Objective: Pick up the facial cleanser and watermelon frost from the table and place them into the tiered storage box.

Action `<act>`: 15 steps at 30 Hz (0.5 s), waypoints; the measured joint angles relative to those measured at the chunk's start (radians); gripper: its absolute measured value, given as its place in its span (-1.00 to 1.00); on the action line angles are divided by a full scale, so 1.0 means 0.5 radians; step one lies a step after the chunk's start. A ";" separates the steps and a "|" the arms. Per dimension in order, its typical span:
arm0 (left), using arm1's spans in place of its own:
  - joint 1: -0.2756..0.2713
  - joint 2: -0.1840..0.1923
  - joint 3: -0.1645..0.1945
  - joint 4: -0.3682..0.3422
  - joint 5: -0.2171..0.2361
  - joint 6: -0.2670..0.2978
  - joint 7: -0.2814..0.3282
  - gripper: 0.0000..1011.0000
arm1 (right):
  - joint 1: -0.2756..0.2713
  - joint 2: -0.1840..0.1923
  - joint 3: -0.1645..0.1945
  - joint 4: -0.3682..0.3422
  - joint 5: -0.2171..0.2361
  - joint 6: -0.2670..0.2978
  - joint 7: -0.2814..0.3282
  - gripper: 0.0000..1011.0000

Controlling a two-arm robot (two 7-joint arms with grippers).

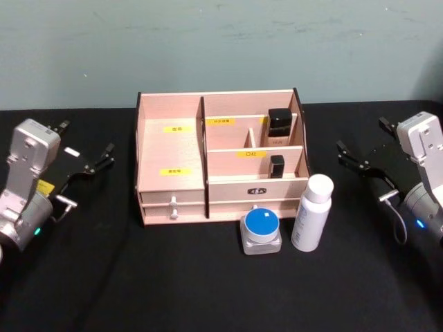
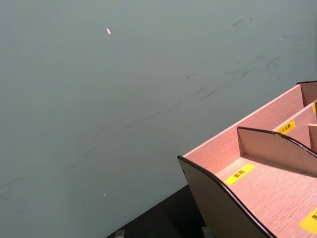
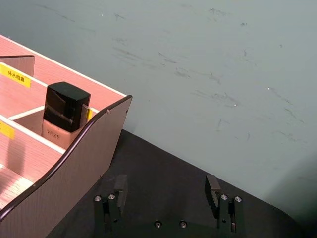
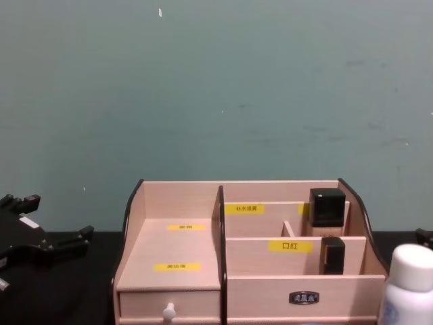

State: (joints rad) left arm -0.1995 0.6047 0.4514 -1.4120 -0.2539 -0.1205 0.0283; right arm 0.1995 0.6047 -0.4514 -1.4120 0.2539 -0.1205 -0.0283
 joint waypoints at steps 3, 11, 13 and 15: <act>0.000 0.000 0.000 0.000 0.000 0.000 0.000 0.98 | 0.000 0.000 0.000 0.000 0.000 0.000 0.000 0.98; 0.000 0.000 0.000 0.000 0.000 0.000 0.000 0.98 | 0.000 0.000 0.000 0.000 0.000 0.000 0.000 0.98; 0.000 0.000 0.000 0.000 0.000 0.000 0.000 0.98 | 0.000 0.000 0.000 0.000 0.000 0.000 0.000 0.98; 0.000 0.000 0.000 0.000 0.000 0.000 0.000 0.98 | 0.000 0.000 0.000 0.000 0.000 0.000 0.000 0.98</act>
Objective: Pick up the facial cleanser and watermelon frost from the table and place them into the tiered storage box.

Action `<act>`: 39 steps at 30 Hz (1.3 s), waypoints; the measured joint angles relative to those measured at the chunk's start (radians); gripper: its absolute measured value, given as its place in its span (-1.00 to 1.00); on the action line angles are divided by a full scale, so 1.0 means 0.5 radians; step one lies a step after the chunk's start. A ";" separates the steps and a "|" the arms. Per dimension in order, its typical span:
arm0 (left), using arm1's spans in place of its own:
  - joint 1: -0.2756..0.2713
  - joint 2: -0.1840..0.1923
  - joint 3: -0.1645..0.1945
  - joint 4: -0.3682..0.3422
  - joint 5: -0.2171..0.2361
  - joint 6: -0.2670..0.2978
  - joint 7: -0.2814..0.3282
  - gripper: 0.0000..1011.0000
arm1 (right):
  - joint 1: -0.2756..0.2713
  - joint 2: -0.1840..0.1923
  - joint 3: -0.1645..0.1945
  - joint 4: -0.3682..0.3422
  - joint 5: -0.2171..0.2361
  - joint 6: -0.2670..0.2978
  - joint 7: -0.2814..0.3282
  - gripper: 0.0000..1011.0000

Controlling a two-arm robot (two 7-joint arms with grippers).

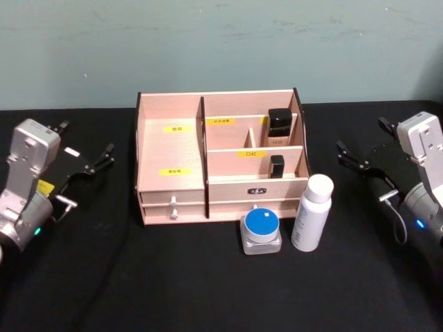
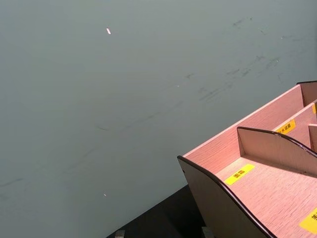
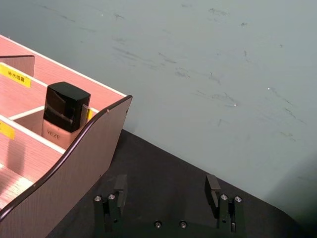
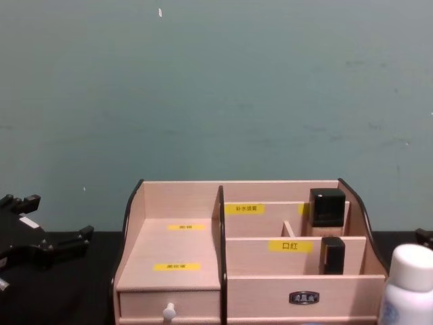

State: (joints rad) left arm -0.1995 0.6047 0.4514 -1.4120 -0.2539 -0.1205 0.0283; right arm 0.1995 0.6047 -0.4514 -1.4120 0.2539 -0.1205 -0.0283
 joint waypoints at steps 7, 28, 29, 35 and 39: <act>0.000 0.000 0.000 0.000 0.000 0.000 0.000 0.98 | 0.000 0.000 0.000 0.000 0.000 0.000 0.000 0.98; 0.000 0.000 0.000 0.000 0.000 0.000 0.000 0.98 | 0.000 0.000 0.000 0.000 0.000 0.000 0.000 0.98; 0.000 0.000 0.000 0.000 0.000 0.000 0.000 0.98 | 0.000 0.000 0.000 0.000 0.000 0.000 0.000 0.98; 0.000 0.000 0.000 0.000 0.000 0.000 0.000 0.98 | -0.014 -0.013 0.051 0.016 0.026 0.004 0.024 0.98; 0.000 0.000 0.000 0.000 0.000 0.000 0.000 0.98 | -0.072 0.017 0.124 -0.061 0.084 0.011 0.067 0.98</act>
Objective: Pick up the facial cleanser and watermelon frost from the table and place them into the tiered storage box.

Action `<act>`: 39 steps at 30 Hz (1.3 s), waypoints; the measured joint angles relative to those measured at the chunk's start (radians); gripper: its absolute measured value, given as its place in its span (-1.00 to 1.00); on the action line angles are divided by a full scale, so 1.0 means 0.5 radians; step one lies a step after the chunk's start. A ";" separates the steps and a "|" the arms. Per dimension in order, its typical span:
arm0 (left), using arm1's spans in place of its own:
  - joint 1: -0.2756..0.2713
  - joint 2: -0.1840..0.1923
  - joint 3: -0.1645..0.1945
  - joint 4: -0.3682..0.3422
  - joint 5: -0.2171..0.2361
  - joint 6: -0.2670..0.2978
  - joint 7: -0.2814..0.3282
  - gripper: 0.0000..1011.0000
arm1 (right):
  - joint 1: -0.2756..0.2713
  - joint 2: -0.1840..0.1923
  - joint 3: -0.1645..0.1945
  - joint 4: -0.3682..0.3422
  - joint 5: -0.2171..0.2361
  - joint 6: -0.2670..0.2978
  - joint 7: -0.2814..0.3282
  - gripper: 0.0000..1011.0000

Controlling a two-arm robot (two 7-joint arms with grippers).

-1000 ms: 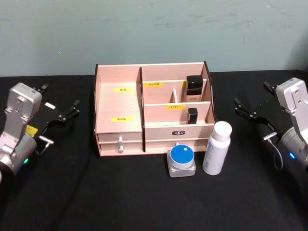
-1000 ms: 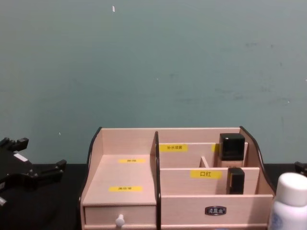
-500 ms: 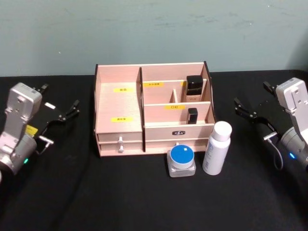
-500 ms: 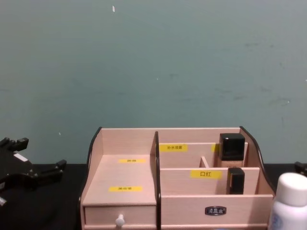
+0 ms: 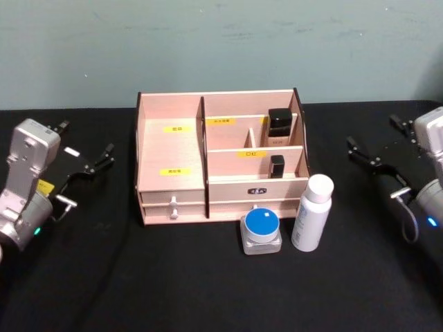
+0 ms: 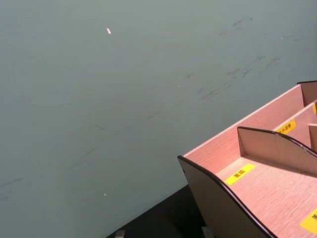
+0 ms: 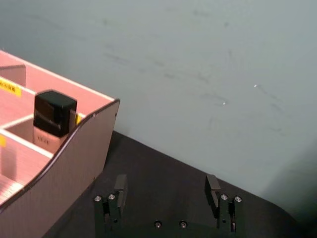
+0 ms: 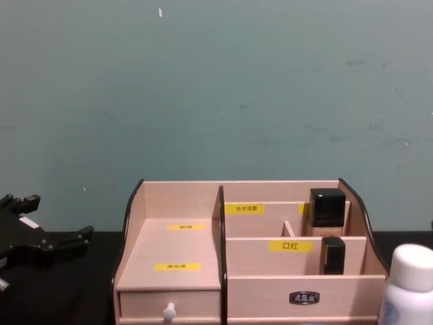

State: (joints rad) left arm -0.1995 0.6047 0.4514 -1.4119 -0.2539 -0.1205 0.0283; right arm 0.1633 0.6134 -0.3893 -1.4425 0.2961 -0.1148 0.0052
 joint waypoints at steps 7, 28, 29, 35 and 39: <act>0.000 0.000 0.000 0.000 0.000 0.000 0.000 0.98 | -0.149 0.097 0.127 -0.228 0.091 0.006 0.069 0.98; 0.000 0.000 0.000 0.000 0.000 0.000 0.000 0.98 | -0.959 0.408 0.580 -1.050 0.492 0.033 0.346 0.98; 0.000 0.000 0.000 0.000 0.000 0.000 0.000 0.98 | -0.988 0.415 0.589 -1.070 0.498 0.033 0.356 0.98; 0.000 0.000 0.000 0.000 0.000 0.000 0.000 0.98 | -1.131 0.439 0.615 -1.166 0.518 0.057 0.416 0.98; 0.000 0.000 0.000 0.000 0.000 0.000 0.000 0.98 | -1.161 0.428 0.596 -1.178 0.505 0.088 0.426 0.98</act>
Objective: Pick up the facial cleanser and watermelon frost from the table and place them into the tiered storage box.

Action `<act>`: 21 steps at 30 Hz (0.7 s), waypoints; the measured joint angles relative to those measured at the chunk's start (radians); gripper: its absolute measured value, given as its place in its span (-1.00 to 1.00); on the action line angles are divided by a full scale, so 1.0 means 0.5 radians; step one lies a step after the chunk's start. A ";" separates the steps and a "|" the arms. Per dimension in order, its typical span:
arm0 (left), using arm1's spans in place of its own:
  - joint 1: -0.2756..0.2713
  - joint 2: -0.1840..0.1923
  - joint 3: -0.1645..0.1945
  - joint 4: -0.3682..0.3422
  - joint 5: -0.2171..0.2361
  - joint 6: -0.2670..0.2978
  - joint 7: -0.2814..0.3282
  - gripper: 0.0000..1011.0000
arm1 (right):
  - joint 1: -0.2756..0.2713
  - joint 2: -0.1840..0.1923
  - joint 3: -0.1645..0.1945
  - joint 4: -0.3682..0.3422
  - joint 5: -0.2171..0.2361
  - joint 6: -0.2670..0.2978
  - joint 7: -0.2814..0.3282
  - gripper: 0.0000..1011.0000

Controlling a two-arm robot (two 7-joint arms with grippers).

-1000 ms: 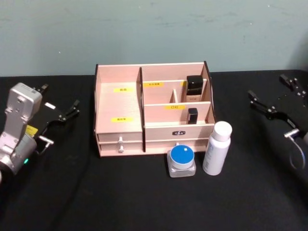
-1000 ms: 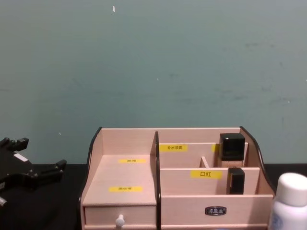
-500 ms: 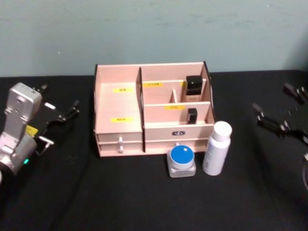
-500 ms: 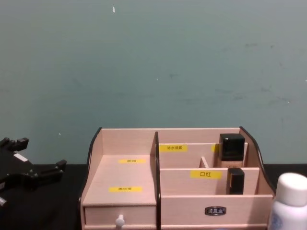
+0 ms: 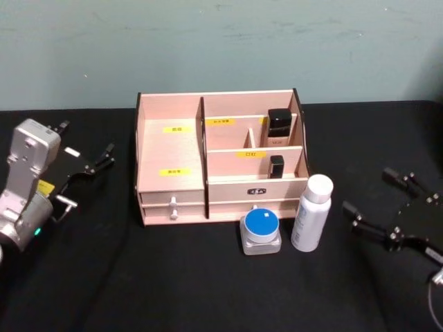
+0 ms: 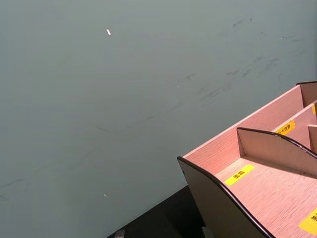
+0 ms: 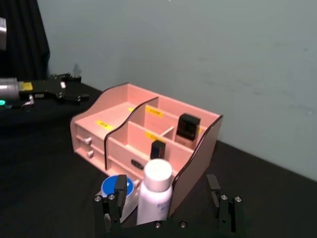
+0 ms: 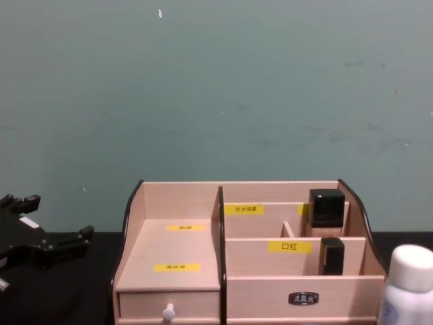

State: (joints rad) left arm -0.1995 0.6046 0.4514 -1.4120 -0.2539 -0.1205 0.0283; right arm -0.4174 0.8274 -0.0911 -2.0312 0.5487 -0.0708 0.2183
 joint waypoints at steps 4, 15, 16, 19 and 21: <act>0.000 0.000 0.000 0.000 0.000 0.000 0.000 0.98 | 0.008 -0.022 -0.043 0.027 -0.017 0.048 0.029 0.98; 0.000 0.000 0.000 0.000 0.000 0.000 0.000 0.98 | 0.056 -0.100 -0.136 0.130 -0.111 0.110 0.059 0.98; 0.000 0.000 0.000 0.000 0.000 0.000 0.000 0.98 | 0.059 -0.106 -0.141 0.136 -0.124 0.110 0.056 0.98; 0.000 0.000 0.000 0.000 0.000 0.000 0.000 0.98 | 0.074 -0.130 -0.156 0.163 -0.160 0.112 0.051 0.98; 0.000 0.000 0.000 0.000 0.000 0.000 0.000 0.98 | 0.088 -0.148 -0.166 0.185 -0.173 0.113 0.056 0.98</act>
State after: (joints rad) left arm -0.1995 0.6046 0.4514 -1.4120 -0.2539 -0.1205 0.0283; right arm -0.3737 0.7535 -0.1740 -1.9387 0.4620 -0.0140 0.2461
